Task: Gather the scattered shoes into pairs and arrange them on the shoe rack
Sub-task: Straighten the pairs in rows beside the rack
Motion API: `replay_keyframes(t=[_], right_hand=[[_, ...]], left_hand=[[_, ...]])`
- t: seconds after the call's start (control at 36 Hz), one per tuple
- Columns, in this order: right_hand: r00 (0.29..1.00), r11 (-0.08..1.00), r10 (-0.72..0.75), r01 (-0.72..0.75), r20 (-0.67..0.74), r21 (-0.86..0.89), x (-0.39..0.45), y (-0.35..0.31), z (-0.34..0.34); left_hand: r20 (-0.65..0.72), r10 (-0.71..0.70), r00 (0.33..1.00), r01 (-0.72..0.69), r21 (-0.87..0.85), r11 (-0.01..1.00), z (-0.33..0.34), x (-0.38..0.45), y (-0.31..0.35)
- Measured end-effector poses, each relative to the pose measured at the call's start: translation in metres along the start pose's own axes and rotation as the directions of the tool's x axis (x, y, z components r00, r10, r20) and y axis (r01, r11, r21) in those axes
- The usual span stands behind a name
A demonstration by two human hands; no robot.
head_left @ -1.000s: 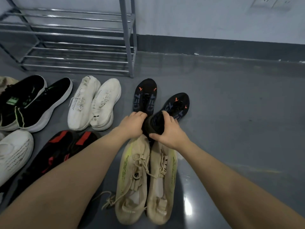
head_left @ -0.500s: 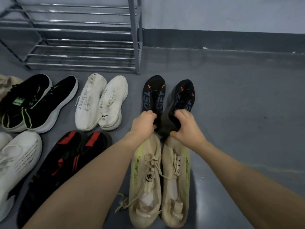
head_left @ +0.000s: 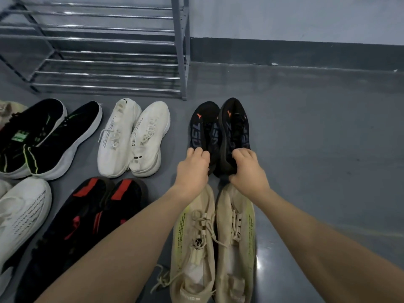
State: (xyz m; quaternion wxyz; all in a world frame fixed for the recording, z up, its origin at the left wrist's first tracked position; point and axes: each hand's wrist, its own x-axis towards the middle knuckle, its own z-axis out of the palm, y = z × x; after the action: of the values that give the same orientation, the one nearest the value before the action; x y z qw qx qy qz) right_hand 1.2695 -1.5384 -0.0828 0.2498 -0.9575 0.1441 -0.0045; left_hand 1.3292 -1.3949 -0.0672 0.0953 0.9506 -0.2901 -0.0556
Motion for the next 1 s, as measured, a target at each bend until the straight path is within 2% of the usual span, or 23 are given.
replay_keyframes(t=[0.28,0.42,0.56,0.67,0.86,0.92,1.0], right_hand=[[0.998,0.977,-0.012,0.026,0.066,-0.213,0.0,-0.006,-0.003],[0.997,0.996,-0.037,0.043,0.068,-0.079,0.0,0.001,0.0],[0.998,0.999,-0.043,0.042,0.047,0.029,-0.001,0.0,0.002],[0.997,0.999,-0.031,0.028,0.074,0.046,-0.001,-0.002,0.005],[0.972,0.992,0.072,-0.046,0.224,-0.12,0.002,-0.014,-0.002],[0.973,0.981,0.083,-0.042,0.214,-0.19,-0.002,-0.015,-0.001],[0.991,0.966,0.061,-0.029,0.117,-0.257,-0.011,-0.022,0.002]], left_hand=[[0.076,-0.022,0.997,0.02,0.023,1.0,0.01,0.006,0.002],[0.179,0.002,0.984,0.002,-0.023,1.0,0.011,0.014,-0.004],[0.139,0.004,0.99,-0.008,0.03,1.0,0.005,0.014,0.0],[0.142,-0.022,0.99,0.015,0.052,0.999,0.004,0.016,0.003],[0.203,-0.013,0.979,0.013,0.003,1.0,0.004,0.016,-0.002],[0.222,0.015,0.975,-0.016,0.004,1.0,0.002,0.014,-0.007],[0.196,0.032,0.98,-0.03,-0.014,0.999,-0.002,0.004,-0.014]])
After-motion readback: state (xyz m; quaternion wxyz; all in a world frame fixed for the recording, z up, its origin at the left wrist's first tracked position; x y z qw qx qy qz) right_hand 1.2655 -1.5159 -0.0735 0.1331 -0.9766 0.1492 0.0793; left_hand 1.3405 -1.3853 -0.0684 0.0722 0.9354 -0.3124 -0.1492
